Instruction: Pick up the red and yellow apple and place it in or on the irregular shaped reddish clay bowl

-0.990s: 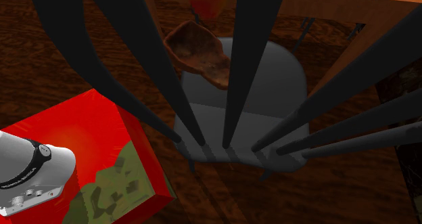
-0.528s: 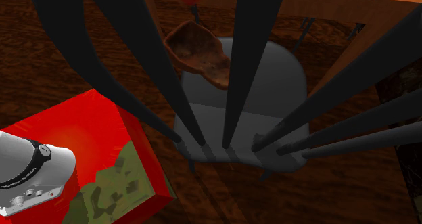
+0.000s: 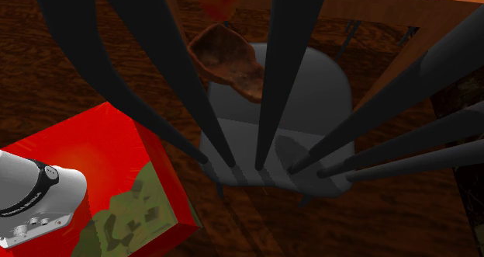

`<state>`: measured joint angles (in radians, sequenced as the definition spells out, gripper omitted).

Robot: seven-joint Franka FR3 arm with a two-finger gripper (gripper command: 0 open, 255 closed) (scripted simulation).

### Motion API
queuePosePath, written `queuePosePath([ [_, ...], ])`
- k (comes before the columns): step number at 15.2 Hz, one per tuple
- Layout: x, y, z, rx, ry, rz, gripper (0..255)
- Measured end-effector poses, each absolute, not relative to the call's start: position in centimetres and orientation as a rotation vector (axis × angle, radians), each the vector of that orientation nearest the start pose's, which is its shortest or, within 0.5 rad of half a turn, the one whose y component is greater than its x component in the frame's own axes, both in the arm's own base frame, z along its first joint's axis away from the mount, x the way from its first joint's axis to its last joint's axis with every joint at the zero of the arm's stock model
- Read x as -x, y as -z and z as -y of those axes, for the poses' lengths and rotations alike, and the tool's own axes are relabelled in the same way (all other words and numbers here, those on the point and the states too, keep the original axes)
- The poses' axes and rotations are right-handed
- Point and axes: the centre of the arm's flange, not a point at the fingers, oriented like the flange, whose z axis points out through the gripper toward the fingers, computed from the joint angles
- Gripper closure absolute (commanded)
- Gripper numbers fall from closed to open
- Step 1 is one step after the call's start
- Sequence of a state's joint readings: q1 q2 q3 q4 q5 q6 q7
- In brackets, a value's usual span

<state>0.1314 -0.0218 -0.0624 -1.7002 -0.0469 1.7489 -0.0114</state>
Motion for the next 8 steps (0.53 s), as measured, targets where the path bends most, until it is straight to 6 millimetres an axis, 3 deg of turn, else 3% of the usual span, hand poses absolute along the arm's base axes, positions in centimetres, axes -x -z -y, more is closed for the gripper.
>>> queuePosePath([
  [8,-56.1,-54.8,-3.3,3.180,0.114,0.138,255],
])
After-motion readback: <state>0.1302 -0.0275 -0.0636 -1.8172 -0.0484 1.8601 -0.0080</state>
